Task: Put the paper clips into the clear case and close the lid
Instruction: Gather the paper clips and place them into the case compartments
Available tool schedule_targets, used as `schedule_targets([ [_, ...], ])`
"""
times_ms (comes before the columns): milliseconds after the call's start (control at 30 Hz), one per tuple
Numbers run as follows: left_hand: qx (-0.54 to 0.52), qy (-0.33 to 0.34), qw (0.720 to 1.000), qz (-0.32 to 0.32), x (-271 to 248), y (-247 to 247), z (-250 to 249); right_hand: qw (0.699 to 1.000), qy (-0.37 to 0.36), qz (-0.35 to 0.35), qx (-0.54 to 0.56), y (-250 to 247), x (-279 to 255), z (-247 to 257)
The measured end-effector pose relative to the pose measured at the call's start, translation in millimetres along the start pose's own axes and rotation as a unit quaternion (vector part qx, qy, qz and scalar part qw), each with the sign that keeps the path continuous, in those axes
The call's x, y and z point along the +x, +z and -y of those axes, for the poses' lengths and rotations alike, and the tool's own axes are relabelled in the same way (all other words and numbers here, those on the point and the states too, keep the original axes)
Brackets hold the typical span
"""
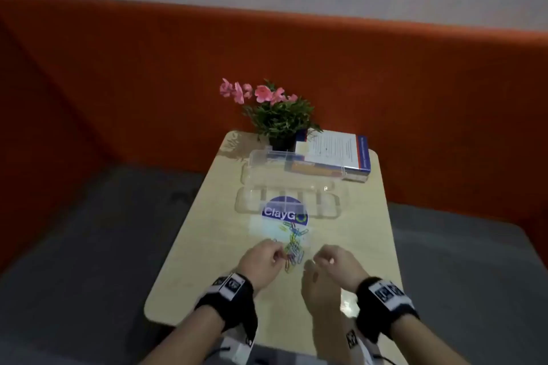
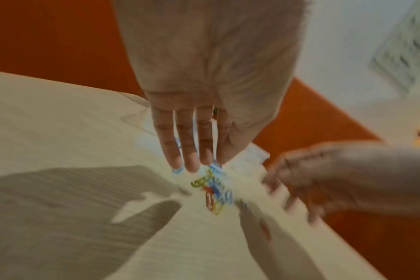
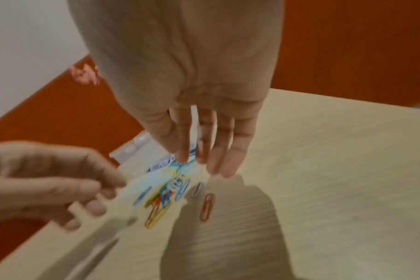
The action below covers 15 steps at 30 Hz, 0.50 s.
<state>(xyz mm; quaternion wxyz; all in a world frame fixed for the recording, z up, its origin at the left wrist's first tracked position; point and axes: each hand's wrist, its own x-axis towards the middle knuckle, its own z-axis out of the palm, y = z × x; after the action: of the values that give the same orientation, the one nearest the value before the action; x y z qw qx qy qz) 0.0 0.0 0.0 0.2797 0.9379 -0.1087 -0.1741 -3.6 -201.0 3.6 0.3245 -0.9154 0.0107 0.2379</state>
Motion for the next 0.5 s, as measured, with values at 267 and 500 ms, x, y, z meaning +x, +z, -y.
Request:
schedule_targets([
  [267, 0.208, 0.050, 0.972, 0.093, 19, 23, 1, 0.959, -0.082, 0.044, -0.267, 32, 20, 17],
  [500, 0.234, 0.018, 0.968, 0.082, 21, 5, 22, 0.960, -0.058, 0.024, -0.272, 19, 6, -4],
])
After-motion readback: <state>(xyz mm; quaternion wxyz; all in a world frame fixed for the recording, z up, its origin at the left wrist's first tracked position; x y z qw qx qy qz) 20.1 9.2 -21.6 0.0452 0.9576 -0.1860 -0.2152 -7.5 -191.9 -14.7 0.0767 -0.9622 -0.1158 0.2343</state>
